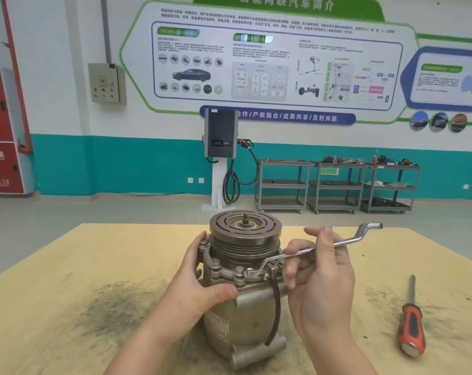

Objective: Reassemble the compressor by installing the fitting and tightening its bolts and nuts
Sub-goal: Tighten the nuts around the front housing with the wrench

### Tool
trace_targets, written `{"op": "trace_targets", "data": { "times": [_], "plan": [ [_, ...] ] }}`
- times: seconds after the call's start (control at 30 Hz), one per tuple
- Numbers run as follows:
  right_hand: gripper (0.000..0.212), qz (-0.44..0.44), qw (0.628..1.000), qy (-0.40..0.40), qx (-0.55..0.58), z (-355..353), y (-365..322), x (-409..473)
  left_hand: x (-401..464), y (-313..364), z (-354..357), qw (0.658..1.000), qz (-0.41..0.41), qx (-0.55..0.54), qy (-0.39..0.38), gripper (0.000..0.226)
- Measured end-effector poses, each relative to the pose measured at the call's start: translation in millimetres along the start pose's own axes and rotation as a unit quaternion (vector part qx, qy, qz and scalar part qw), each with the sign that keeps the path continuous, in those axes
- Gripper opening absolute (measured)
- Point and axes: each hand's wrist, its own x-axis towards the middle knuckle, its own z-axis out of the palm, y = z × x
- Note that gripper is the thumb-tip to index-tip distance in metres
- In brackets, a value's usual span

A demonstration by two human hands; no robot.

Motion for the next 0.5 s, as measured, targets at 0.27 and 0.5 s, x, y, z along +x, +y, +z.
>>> {"op": "trace_targets", "data": {
  "times": [0.27, 0.5],
  "plan": [
    [0.028, -0.010, 0.998, 0.054, 0.013, -7, 9, -3, -10, 2, 18, 0.998, 0.001, -0.009, 0.065, 0.121],
    [0.027, 0.053, 0.984, 0.145, 0.085, -23, 2, 25, -27, 12, 83, 0.911, 0.093, 0.181, 0.360, 0.114]
  ]
}}
